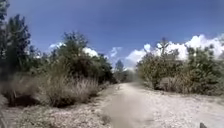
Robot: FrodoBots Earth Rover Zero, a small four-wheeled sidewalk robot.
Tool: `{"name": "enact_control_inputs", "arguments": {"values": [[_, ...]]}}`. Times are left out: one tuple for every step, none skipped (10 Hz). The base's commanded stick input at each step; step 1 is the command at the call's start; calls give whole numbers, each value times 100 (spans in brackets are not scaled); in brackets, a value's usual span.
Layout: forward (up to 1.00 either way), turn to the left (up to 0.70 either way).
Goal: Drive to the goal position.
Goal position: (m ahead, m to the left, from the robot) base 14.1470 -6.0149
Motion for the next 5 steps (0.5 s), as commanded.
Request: {"name": "enact_control_inputs", "arguments": {"values": [[44, -11], [44, -27], [44, -18], [44, 0], [44, 1]]}}
